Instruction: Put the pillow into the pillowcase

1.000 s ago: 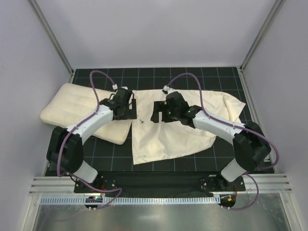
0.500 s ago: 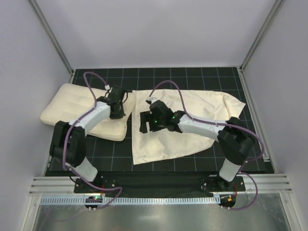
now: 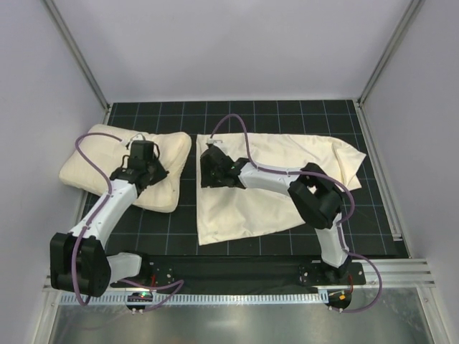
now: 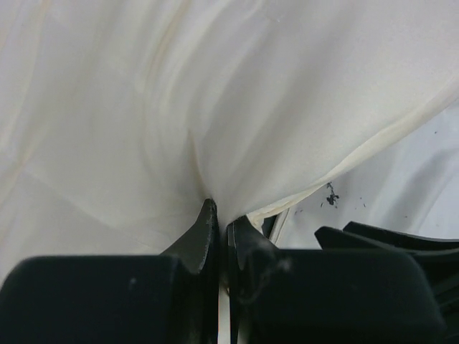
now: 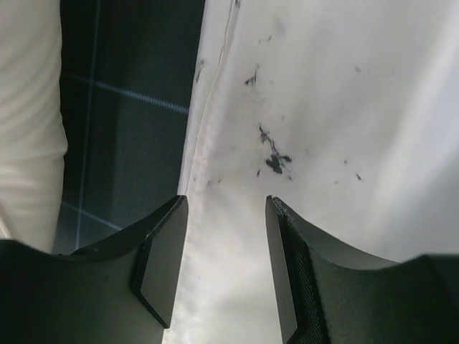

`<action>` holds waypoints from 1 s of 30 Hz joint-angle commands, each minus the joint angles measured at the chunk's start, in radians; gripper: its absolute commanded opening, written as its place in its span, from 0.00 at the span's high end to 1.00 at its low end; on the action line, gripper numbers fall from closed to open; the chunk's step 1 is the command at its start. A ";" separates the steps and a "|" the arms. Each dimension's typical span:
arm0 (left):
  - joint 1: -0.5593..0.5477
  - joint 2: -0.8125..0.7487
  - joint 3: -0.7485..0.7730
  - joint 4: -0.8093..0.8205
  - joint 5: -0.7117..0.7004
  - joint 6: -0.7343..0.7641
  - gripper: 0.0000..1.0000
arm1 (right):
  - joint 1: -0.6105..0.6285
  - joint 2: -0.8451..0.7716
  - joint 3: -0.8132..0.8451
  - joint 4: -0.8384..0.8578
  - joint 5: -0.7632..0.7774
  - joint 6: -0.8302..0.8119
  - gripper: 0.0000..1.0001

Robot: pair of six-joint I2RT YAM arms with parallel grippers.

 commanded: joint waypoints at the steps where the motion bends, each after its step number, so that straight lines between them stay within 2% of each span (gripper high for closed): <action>1: 0.029 -0.039 -0.014 0.065 -0.049 -0.028 1.00 | 0.006 0.029 0.126 -0.040 0.160 0.042 0.46; 12: 0.029 -0.122 -0.073 0.096 -0.048 -0.045 1.00 | 0.003 0.219 0.387 -0.155 0.269 0.042 0.52; 22: 0.029 -0.146 -0.080 0.098 -0.044 -0.039 1.00 | 0.002 0.311 0.472 -0.166 0.253 0.052 0.57; 27: 0.027 -0.136 -0.080 0.102 -0.039 -0.039 1.00 | 0.002 0.338 0.504 -0.198 0.263 0.058 0.62; 29: 0.027 -0.136 -0.081 0.102 -0.038 -0.039 1.00 | 0.002 0.335 0.502 -0.199 0.260 0.055 0.67; 30: 0.027 -0.136 -0.080 0.102 -0.038 -0.037 1.00 | 0.002 0.333 0.501 -0.198 0.259 0.056 0.74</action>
